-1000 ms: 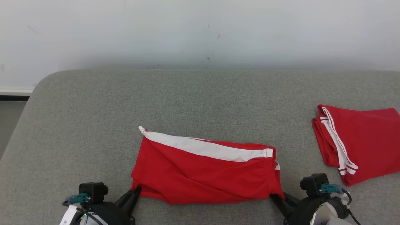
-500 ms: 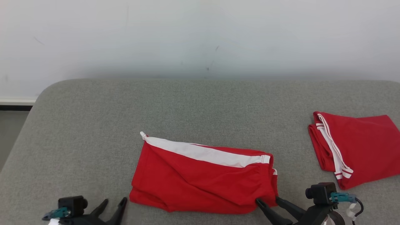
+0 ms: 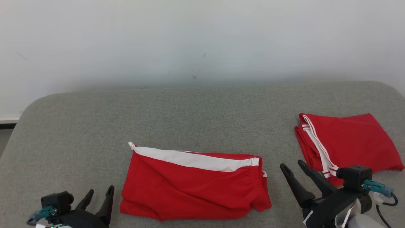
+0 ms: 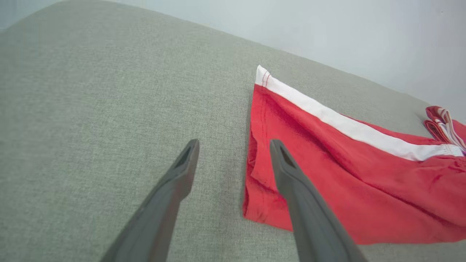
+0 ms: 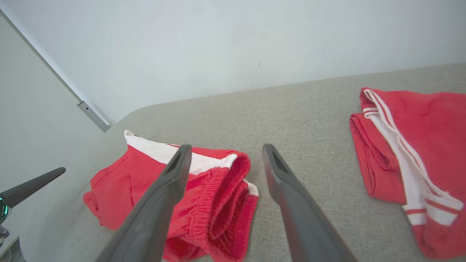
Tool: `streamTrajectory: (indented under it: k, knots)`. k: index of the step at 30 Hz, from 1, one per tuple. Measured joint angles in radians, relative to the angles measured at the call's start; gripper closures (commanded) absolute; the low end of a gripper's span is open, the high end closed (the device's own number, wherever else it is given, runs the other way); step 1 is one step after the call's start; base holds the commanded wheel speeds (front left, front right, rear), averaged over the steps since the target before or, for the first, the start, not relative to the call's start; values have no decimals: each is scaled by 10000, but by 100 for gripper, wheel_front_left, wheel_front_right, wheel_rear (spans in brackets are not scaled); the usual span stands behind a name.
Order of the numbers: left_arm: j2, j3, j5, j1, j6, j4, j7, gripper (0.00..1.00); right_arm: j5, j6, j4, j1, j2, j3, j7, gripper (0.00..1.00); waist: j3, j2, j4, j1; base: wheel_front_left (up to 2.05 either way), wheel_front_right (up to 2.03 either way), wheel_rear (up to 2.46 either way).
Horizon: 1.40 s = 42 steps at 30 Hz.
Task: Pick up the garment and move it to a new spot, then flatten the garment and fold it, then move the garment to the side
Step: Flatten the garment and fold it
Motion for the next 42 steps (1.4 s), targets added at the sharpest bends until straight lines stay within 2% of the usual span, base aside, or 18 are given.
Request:
streamTrajectory:
  k: [6,13,21,25,31,37,42]
  knots:
    - [153,706,430,409,257,-786,-12,0,-416,-512,-182,0,-23,-247,-522,0,-83,0,-352,0,0,0,0]
    - [123,1584,1085,1030,424,-1643,-13,0,-1360,-1342,-255,-17,-184,-568,-811,0,-138,0,-739,0,0,0,0]
    - [-136,2063,1937,1389,424,-2153,-13,0,-1768,-1523,-284,82,-171,-744,-899,0,-149,0,-999,1,0,0,0]
    - [-94,2424,2305,1546,433,-2228,-13,0,-1877,-1638,-303,214,-163,-1070,-909,0,-134,0,-1025,1,0,0,0]
    - [-136,2980,3260,1676,435,-1848,-13,0,-2376,-1705,-221,222,-165,-1164,-911,0,-98,0,-1040,1,0,0,0]
    - [-627,3645,3827,1948,435,-1714,-13,0,-2771,-1787,-105,218,-17,-1388,-913,0,-55,0,-1049,1,0,0,0]
    - [-802,4002,4199,1956,435,-1733,-13,0,-2905,-1818,-75,229,161,-1593,-915,0,-15,0,-1000,1,0,0,0]
